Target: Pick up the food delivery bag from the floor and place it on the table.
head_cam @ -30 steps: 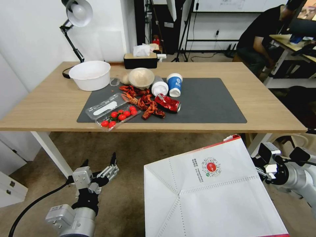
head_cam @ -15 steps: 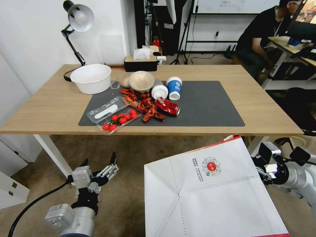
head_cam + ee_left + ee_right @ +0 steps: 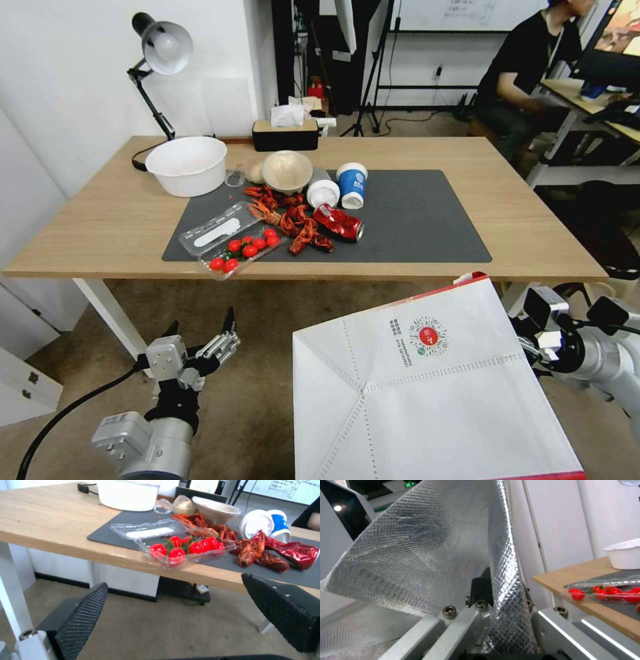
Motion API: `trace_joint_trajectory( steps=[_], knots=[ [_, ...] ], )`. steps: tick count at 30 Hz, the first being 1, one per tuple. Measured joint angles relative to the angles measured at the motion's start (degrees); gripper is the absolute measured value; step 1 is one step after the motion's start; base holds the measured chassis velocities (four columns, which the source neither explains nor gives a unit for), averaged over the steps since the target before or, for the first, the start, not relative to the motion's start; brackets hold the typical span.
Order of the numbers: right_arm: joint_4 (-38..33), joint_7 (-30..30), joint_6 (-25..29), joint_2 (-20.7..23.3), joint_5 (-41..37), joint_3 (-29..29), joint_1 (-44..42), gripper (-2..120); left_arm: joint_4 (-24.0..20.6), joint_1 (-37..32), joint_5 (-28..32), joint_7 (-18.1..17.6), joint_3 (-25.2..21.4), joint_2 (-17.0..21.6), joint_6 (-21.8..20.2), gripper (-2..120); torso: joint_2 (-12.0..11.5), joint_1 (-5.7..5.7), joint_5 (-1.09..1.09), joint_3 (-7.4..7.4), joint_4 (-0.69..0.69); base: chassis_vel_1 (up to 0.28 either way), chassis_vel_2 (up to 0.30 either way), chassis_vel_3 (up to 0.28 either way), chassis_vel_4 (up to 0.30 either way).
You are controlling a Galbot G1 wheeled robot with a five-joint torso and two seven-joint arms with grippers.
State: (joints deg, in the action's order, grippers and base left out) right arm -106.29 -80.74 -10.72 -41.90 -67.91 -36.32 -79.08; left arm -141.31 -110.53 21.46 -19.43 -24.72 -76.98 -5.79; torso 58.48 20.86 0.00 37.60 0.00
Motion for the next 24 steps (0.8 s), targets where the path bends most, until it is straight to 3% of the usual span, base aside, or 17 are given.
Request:
trace_joint_trajectory(
  steps=[24],
  knots=[
    [-0.18, 0.56, 0.03, 0.12, -0.17, -0.08, -0.03, 0, 0.39, -0.15, -0.46, 0.25, 0.04, -0.30, -0.02, 100, 6.46, 2.82, 0.00, 3.66, 0.00, 0.000, 0.000, 0.000, 0.000]
  ],
)
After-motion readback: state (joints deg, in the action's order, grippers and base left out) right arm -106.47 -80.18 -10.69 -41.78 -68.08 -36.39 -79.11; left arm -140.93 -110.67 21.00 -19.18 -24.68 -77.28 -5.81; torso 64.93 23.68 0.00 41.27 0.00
